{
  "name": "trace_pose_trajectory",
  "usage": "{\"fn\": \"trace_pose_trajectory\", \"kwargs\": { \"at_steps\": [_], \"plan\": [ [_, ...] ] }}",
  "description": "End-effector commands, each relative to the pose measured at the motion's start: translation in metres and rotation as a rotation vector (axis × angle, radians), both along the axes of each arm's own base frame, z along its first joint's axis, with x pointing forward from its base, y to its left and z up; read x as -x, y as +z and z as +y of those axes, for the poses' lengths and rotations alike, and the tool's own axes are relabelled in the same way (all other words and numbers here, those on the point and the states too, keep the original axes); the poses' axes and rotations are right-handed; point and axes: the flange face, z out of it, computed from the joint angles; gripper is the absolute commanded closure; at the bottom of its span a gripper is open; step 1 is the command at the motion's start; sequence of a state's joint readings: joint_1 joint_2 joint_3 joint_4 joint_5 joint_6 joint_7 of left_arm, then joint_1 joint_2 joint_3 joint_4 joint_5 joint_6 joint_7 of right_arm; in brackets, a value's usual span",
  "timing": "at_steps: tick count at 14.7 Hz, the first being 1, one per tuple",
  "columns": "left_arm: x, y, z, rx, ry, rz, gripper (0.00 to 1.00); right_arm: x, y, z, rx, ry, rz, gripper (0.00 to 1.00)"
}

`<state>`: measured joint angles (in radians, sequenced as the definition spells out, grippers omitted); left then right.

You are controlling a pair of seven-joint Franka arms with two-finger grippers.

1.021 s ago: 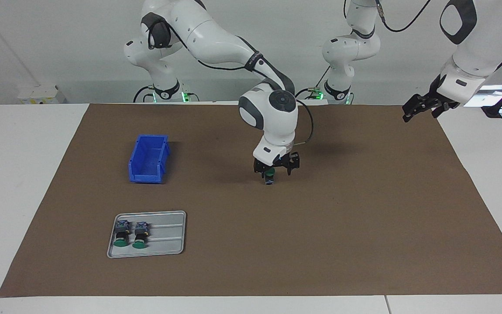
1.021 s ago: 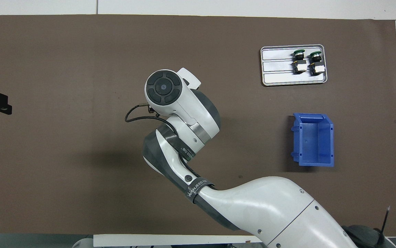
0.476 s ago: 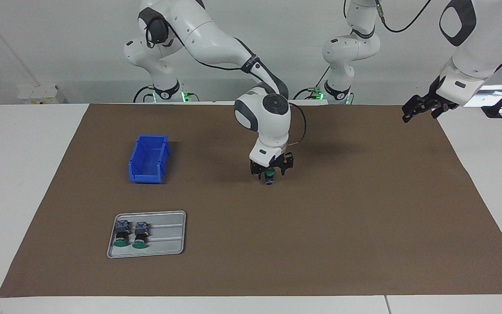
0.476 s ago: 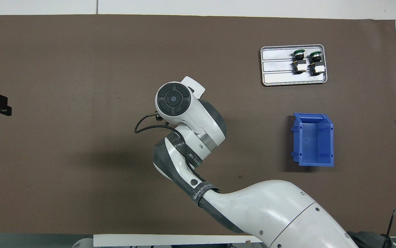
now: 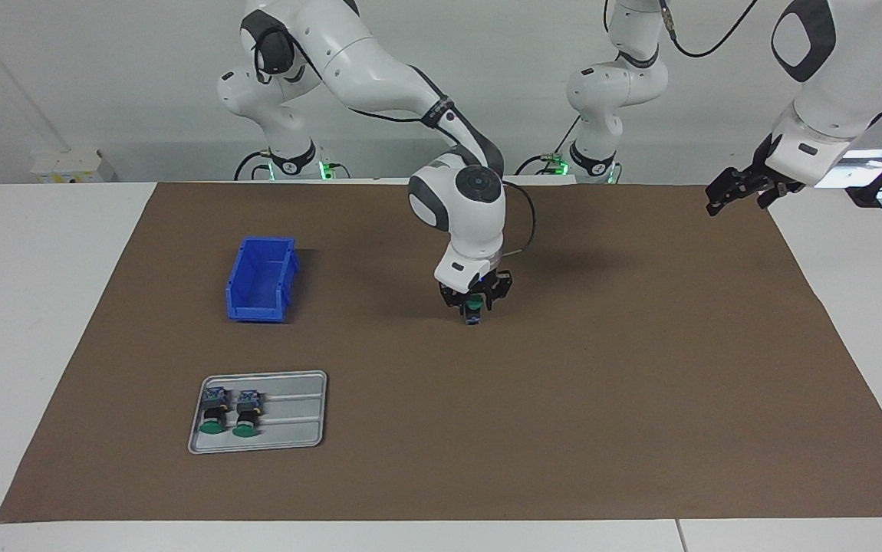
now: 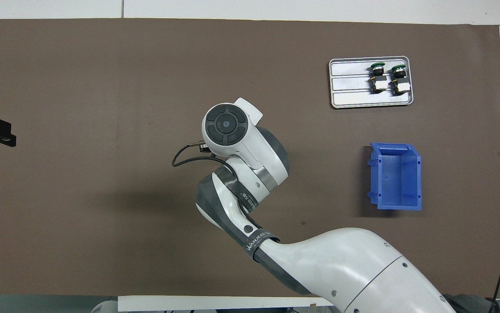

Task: Place and press button with both arms
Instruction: 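Grasp the green button with the right gripper, then carry the green button to the blue bin with the right gripper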

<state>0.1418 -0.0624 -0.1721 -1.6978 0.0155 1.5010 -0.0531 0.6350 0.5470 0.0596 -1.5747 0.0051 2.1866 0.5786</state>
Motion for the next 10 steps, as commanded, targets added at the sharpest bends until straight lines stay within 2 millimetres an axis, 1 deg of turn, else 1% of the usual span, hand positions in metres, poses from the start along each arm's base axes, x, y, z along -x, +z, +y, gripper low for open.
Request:
{"fn": "trace_pose_trajectory", "kwargs": {
  "at_steps": [1,2,3,4,5,7,9,10],
  "plan": [
    [0.004,-0.001,0.002,-0.017,-0.013,-0.01,0.0,0.002,0.012,-0.006,-0.011,-0.017,0.024,0.98],
    [0.004,-0.002,0.0,-0.017,-0.018,-0.007,0.0,-0.003,0.025,-0.006,-0.008,-0.02,0.029,1.0],
    [0.004,-0.002,-0.002,-0.017,-0.019,-0.005,0.0,-0.012,0.038,-0.015,0.005,-0.027,0.043,1.0],
    [0.005,-0.002,-0.002,-0.017,-0.021,-0.004,0.0,-0.025,0.057,-0.038,0.013,-0.05,0.051,1.0],
    [0.005,-0.002,-0.003,-0.017,-0.022,-0.002,0.0,-0.03,0.081,-0.059,0.01,-0.048,0.044,1.0],
    [0.004,-0.002,-0.005,-0.017,-0.026,-0.007,0.0,-0.028,0.114,-0.123,0.025,-0.014,0.053,1.0],
    [0.004,-0.001,-0.007,-0.017,-0.029,-0.008,0.0,-0.016,0.134,-0.196,0.038,0.033,0.064,0.99],
    [0.004,-0.002,-0.007,-0.017,-0.032,-0.008,0.0,-0.008,0.134,-0.23,0.045,0.056,0.074,0.99]
  ]
}}
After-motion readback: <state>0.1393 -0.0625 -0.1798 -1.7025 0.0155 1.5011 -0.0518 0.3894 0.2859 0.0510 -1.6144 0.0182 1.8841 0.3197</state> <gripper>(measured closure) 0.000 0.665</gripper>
